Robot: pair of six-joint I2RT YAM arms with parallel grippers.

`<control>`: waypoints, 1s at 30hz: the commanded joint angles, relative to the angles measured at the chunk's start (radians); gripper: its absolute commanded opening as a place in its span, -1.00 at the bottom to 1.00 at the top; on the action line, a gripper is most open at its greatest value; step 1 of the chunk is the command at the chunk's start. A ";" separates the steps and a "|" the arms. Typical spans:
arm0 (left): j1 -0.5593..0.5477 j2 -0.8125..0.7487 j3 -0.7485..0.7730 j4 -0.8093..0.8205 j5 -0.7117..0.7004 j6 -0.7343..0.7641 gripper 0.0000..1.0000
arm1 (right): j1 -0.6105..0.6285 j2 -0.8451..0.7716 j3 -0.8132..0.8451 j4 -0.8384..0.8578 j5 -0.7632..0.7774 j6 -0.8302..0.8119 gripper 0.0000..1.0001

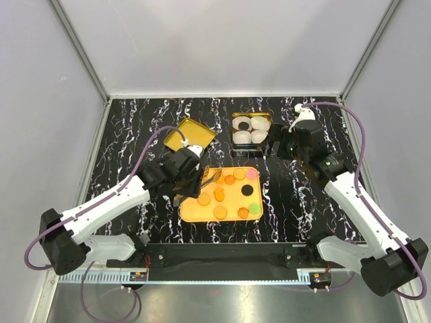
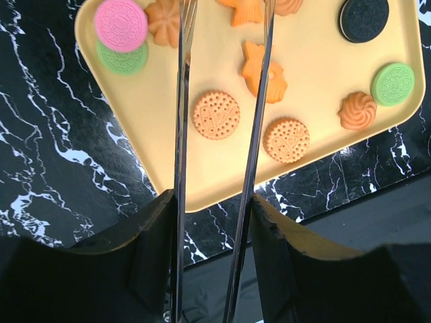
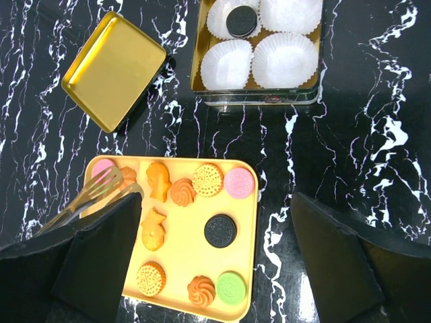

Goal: Pack the cookies

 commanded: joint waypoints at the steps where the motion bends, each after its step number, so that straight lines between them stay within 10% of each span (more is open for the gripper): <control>1: -0.022 -0.009 0.000 0.093 0.012 -0.040 -0.01 | 0.003 0.003 0.006 0.040 -0.025 -0.007 0.99; 30: -0.046 0.155 0.029 0.122 -0.048 -0.058 0.01 | 0.003 -0.026 -0.019 0.041 -0.014 -0.013 0.99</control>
